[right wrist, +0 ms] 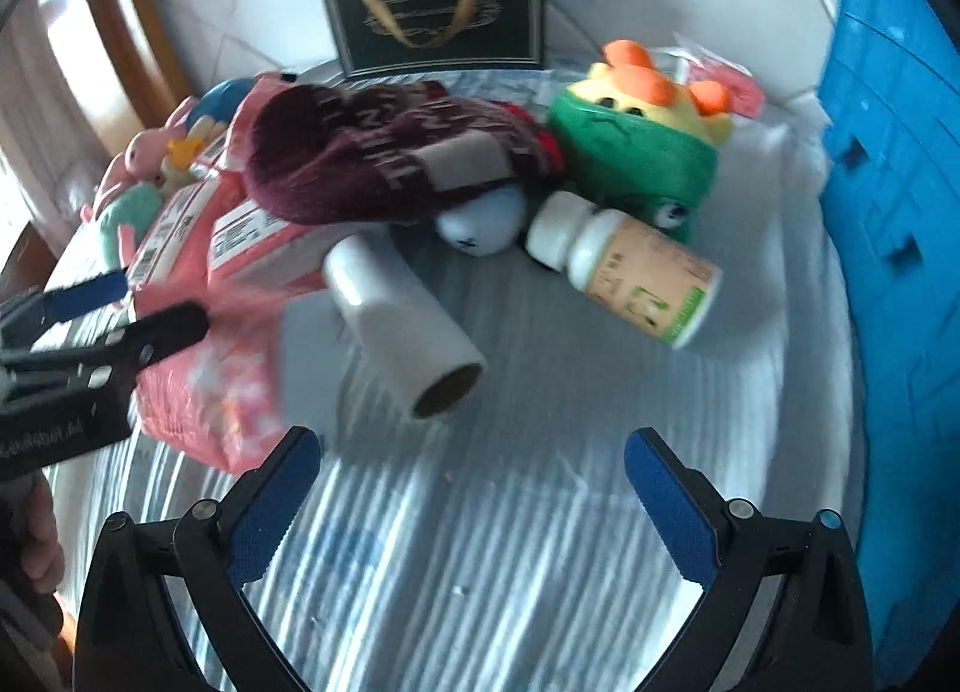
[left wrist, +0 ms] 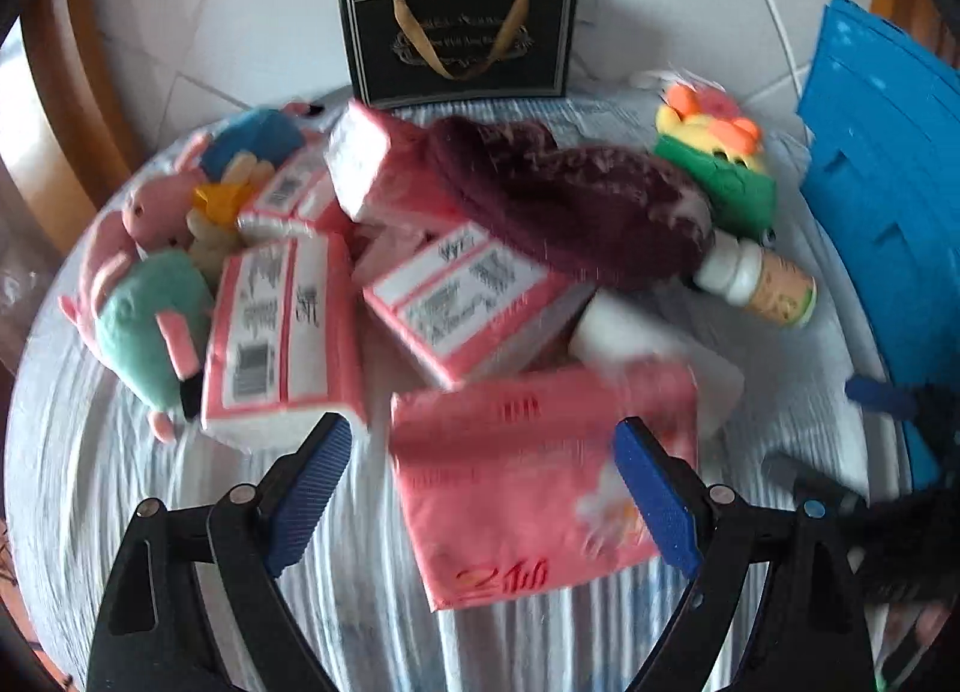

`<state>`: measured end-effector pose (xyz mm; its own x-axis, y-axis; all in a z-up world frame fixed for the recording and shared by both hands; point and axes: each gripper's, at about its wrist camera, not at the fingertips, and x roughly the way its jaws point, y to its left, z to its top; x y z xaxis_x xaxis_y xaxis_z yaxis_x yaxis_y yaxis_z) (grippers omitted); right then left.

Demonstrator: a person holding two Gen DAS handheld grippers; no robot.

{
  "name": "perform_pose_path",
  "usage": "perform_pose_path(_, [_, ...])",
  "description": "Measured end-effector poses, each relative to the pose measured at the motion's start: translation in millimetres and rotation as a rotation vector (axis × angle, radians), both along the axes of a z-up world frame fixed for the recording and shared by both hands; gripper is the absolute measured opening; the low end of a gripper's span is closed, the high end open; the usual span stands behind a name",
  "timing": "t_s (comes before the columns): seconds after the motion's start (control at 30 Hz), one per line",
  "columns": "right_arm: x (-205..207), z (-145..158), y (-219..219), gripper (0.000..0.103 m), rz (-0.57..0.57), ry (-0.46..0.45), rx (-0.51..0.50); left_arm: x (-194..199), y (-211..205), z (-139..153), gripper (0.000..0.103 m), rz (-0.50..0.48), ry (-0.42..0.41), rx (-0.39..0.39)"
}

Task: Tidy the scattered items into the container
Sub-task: 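Reach the right tool to the white paper roll while the left tool approaches the pink tissue pack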

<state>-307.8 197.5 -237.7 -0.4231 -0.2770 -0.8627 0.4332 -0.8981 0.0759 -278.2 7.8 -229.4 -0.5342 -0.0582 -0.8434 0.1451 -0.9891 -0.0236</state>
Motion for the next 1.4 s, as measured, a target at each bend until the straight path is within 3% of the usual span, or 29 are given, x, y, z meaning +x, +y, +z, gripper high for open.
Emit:
perform_pose_path(0.13, [1,-7,5,0.103,-0.014,-0.034,-0.019,15,-3,-23,0.092,-0.025,-0.053,0.045])
perform_pose_path(0.23, [5,-17,1,0.103,0.003,-0.067,-0.006,17,-9,-29,0.101,-0.002,-0.055,0.053])
perform_pose_path(0.4, [9,-34,-18,0.103,0.038,-0.093,0.063,22,-34,-8,0.101,0.134,0.026,0.013])
perform_pose_path(0.47, [12,-37,-24,0.103,0.052,-0.101,0.060,12,-40,2,0.101,0.132,0.046,0.003])
perform_pose_path(0.57, [16,-42,-35,0.103,0.075,-0.118,0.060,-8,-44,-5,0.101,0.133,0.003,-0.046])
perform_pose_path(0.63, [17,-45,-42,0.103,0.085,-0.122,0.070,-15,-44,-18,0.101,0.143,-0.081,-0.091])
perform_pose_path(0.8, [5,-45,-53,0.103,0.060,-0.084,0.082,22,-48,-23,0.101,0.118,-0.073,-0.019])
perform_pose_path(0.97, [-2,-35,-65,0.103,0.081,-0.051,0.045,44,-35,-7,0.101,0.028,-0.017,0.026])
perform_pose_path(1.07, [-1,-23,-54,0.103,0.065,-0.025,0.024,35,-15,-2,0.101,-0.059,0.016,-0.042])
perform_pose_path(1.3, [3,-25,-14,0.103,0.048,-0.030,0.059,-10,22,-32,0.103,-0.311,-0.084,-0.107])
perform_pose_path(1.4, [-5,-26,-3,0.103,0.045,-0.037,0.052,-15,25,-34,0.103,-0.298,-0.077,-0.092])
